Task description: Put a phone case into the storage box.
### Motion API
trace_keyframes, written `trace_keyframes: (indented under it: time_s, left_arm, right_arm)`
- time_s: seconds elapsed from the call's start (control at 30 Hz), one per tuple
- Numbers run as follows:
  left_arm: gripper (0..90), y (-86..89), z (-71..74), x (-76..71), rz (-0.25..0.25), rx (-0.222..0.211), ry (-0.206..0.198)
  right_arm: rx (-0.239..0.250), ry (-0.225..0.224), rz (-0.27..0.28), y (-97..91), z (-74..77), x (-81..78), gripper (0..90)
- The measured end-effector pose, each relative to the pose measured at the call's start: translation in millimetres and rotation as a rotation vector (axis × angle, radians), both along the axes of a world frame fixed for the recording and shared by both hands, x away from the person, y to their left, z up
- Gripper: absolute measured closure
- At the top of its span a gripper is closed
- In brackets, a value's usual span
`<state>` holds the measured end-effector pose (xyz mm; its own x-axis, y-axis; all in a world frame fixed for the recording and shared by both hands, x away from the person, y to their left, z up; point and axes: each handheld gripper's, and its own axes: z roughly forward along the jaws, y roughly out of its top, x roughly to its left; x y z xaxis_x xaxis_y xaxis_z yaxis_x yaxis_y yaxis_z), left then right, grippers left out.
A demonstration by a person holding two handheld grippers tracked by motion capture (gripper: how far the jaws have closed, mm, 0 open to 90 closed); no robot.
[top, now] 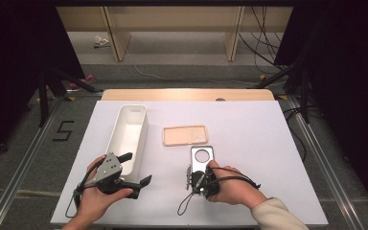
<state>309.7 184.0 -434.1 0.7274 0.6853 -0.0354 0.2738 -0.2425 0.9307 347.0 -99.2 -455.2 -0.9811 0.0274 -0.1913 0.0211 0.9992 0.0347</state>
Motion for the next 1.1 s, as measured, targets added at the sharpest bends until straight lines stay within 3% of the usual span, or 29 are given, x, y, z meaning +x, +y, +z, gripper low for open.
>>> trace_keyframes:
  time_s: [0.7, 1.1]
  left_arm:
    - [1.3, -1.0, -0.3, -0.3, -0.009, 0.004, -0.001]
    - [1.5, -0.9, -0.3, -0.4, -0.009, 0.005, -0.001]
  right_arm:
    - [-0.024, 0.029, 0.031, 2.9, -0.4, -5.2, 86.7]
    - [0.0, 0.033, 0.022, 0.3, 1.6, -5.1, 88.3]
